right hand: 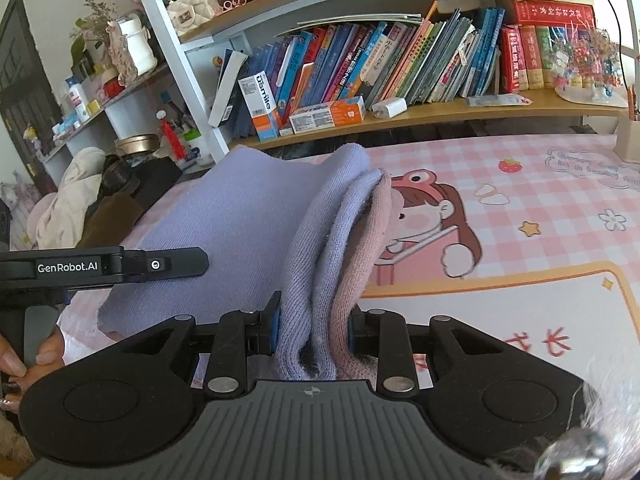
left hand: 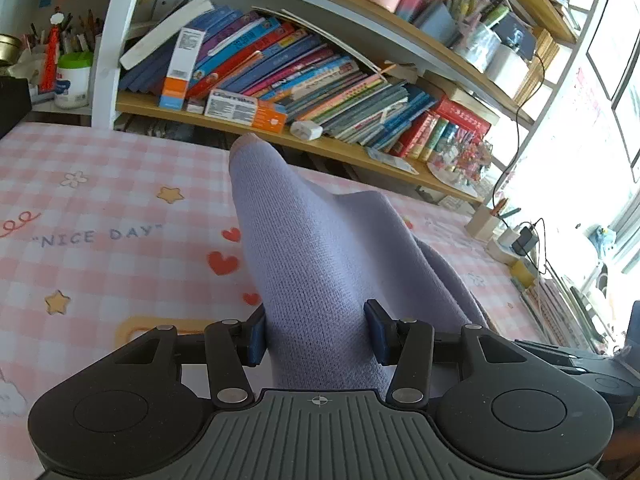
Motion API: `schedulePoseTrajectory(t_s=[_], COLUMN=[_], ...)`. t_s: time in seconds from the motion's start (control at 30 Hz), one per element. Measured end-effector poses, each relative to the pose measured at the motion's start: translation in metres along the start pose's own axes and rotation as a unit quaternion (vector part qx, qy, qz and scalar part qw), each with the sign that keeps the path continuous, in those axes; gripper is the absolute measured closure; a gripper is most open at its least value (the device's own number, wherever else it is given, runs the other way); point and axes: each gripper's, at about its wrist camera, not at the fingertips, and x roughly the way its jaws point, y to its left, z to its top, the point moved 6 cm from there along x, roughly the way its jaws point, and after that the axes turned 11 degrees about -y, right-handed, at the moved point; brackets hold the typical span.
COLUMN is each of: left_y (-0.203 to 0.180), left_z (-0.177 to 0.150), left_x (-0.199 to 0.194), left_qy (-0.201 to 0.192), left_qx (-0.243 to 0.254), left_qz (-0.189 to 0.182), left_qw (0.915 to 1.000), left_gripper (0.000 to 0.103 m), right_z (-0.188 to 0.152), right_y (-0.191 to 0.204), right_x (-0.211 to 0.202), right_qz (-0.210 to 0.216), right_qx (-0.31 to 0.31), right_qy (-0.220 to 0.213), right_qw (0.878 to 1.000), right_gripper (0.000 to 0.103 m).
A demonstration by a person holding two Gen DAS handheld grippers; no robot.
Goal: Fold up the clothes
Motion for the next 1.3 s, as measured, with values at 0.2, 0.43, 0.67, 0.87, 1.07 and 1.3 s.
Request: schedulePoseTrajectory(t_s=[0.2,0.43,0.67,0.87,1.07,1.3], left_y=[0.032,0.069,0.107,0.144,0.171,0.2], left_z=[0.012,0.026,0.047,0.075,0.102,0.118], left_x=[0.004,0.008,0.02,0.044,0.079,0.111], left_qy=[0.006,0.008,0.0,-0.013,-0.024,-0.038], left_qx=[-0.001,-0.009,-0.031,-0.049,-0.046,-0.06], left_qz=[-0.014,-0.026,-0.029,-0.03,-0.02,-0.003], left_qw=[0.9999,0.9996,0.9991,0.9983,0.9985,0.9975], left_gripper=[0.055,0.055,0.055,0.055,0.055,0.056], right_z=[0.001,0.002,0.016,0.038,0.058,0.071], right_y=[0.026,0.053,0.076,0.094,0.101,0.098], right_x=[0.023,0.051,0.089,0.135,0.189,0.245], right_qz=[-0.014,-0.023,-0.023,-0.017,-0.013,-0.001], right_qx=[0.004,-0.001,-0.016,-0.046,-0.078,-0.106], right_qy=[-0.001,-0.002,0.005,0.006,0.007,0.002], right_qw=[1.0,1.0,1.0,0.999,0.997,0.994], right_gripper=[0.077,0.077,0.077,0.077,0.077,0.077])
